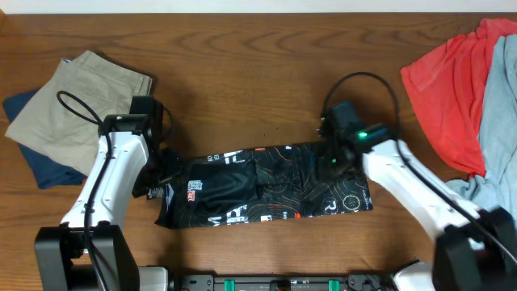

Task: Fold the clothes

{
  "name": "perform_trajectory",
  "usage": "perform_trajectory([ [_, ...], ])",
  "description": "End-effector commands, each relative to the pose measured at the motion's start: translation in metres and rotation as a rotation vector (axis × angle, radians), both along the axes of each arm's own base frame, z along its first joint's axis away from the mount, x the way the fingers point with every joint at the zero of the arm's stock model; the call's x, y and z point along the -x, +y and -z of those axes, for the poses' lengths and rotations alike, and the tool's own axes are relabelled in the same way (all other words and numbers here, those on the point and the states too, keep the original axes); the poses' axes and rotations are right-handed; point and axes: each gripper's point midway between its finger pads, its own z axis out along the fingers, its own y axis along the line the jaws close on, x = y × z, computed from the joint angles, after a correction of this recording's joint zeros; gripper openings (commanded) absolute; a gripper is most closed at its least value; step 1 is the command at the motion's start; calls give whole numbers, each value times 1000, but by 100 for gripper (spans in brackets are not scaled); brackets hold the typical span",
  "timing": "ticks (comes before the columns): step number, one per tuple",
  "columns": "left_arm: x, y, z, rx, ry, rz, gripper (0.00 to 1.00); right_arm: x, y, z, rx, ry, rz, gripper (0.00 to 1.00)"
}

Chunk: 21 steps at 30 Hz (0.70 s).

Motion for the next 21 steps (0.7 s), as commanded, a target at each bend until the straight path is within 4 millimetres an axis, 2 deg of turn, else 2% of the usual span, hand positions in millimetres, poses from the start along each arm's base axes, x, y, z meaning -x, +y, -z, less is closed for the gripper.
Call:
perform_trajectory([
  [1, 3, 2, 1, -6, 10, 9, 75, 3, 20, 12, -2, 24, 24, 41],
  [7, 3, 2, 1, -6, 10, 9, 75, 2, 40, 23, 27, -12, 69, 42],
  [14, 3, 2, 1, -6, 10, 9, 75, 0, 36, 32, 123, -62, 142, 43],
  [21, 3, 2, 1, -6, 10, 9, 75, 0, 48, 49, 129, -59, 130, 43],
])
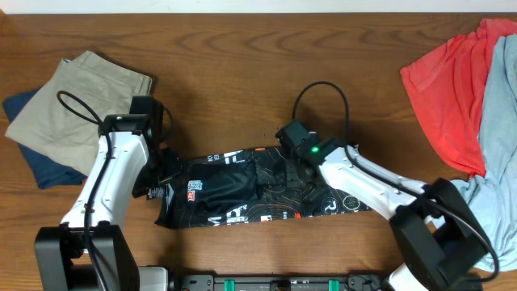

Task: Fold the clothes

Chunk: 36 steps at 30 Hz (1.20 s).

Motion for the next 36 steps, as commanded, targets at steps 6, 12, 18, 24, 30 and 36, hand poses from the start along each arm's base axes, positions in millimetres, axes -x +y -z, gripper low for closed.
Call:
perform_trajectory([
  [6, 2, 2, 1, -6, 9, 9, 75, 2, 2, 12, 47, 3, 13, 32],
  [12, 2, 2, 1, -6, 9, 9, 75, -1, -2, 10, 44, 1, 29, 12],
  [18, 2, 2, 1, -6, 7, 8, 75, -1, -2, 10, 33, 12, 21, 1],
  [24, 2, 2, 1, -6, 7, 8, 75, -2, 14, -4, -31, 22, -29, 1],
  [30, 2, 2, 1, -6, 7, 8, 75, -9, 26, -25, -86, -4, -35, 1],
  [36, 1, 2, 1, -7, 2, 5, 75, 1, 45, -28, -162, 28, -70, 2],
])
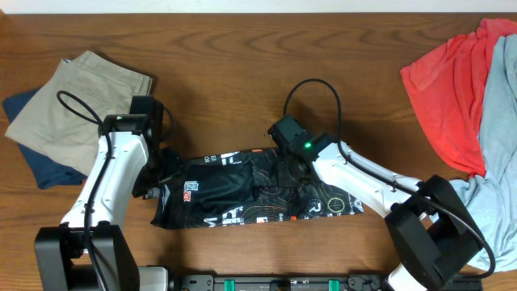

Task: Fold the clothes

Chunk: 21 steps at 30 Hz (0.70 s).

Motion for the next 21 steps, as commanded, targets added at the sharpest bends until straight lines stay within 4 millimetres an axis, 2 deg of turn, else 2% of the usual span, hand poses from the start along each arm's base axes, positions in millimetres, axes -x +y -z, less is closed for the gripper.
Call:
perform_trajectory([
  [1, 2, 2, 1, -6, 6, 6, 75, -1, 20, -15, -79, -19, -39, 2],
  [7, 2, 2, 1, -6, 7, 6, 75, 1, 33, -17, -100, -43, -69, 5],
  [9, 2, 2, 1, -6, 6, 6, 75, 2, 33, -17, -100, -43, -74, 27],
  [10, 2, 2, 1, -6, 7, 6, 75, 1, 33, -17, -99, -47, -87, 34],
  [11, 2, 2, 1, -6, 7, 5, 75, 1, 33, -17, -97, -53, -109, 38],
  [13, 2, 2, 1, -6, 7, 5, 75, -1, 30, -17, -81, -67, -157, 41],
  [16, 2, 2, 1, -6, 8, 6, 76, -7, 10, -19, -29, -70, -131, 41],
  [18, 4, 1, 1, -1, 14, 12, 86, -13, -9, -26, 15, -79, -92, 42],
  [21, 4, -3, 1, 29, 16, 55, 90, -22, -40, -43, 74, -114, -24, 42],
])
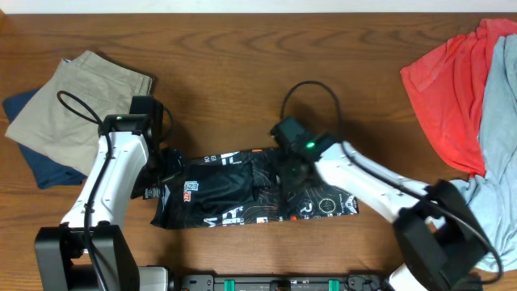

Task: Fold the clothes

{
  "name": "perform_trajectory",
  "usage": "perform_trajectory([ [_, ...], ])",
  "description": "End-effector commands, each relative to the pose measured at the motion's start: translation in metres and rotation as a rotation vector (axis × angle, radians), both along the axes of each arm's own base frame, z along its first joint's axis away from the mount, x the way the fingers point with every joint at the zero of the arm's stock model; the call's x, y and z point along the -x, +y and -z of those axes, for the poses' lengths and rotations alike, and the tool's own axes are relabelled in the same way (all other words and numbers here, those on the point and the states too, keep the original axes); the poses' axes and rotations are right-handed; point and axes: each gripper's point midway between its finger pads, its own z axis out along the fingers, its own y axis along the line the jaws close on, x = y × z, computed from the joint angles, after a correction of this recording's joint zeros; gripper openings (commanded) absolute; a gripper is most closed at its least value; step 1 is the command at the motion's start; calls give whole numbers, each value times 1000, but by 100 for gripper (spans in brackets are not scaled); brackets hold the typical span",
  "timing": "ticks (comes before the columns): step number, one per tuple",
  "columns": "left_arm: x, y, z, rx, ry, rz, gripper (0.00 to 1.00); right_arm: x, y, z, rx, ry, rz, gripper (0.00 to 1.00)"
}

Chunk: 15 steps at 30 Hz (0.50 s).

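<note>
A black garment with white and orange print (234,198) lies as a long folded strip near the table's front edge. My left gripper (164,174) sits at its left end, fingers hidden under the wrist. My right gripper (288,171) is down on the strip's upper edge near its middle, where the cloth is bunched. Its fingers are also hidden, so neither grip can be read.
A folded tan garment (81,97) rests on a folded blue one (36,162) at the back left. A red shirt (448,89) and a pale blue-grey one (497,113) lie loose at the right edge. Bare wood (242,73) stretches behind the strip.
My right gripper has shifted a little toward the front over the strip's middle. The strip's right end has drawn slightly further left. The left arm has not moved.
My right gripper was first at the strip's upper edge near its right end, then at the middle of that edge. It stayed around there while the strip's right end crept leftward and the cloth bunched. My left gripper stayed at the left end throughout.
</note>
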Motion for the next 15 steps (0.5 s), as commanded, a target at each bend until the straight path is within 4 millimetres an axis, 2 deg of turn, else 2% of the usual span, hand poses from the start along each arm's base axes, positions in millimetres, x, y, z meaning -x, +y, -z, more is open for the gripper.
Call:
perform_trajectory([
  [1, 3, -3, 1, 27, 12, 45, 90, -29, -32, -37, 45, -135, 67, 43],
  [3, 3, -3, 1, 27, 12, 61, 90, -32, -52, -51, 60, -152, 112, 45],
  [7, 0, -2, 2, 28, 4, 85, 91, -31, -76, -64, 64, -148, 175, 49],
  [12, 1, -3, 9, 31, 31, 101, 91, -24, -93, -62, 91, -102, 209, 50],
  [15, 4, -1, 18, 30, 76, 118, 91, -22, -93, -61, 95, -95, 209, 50],
])
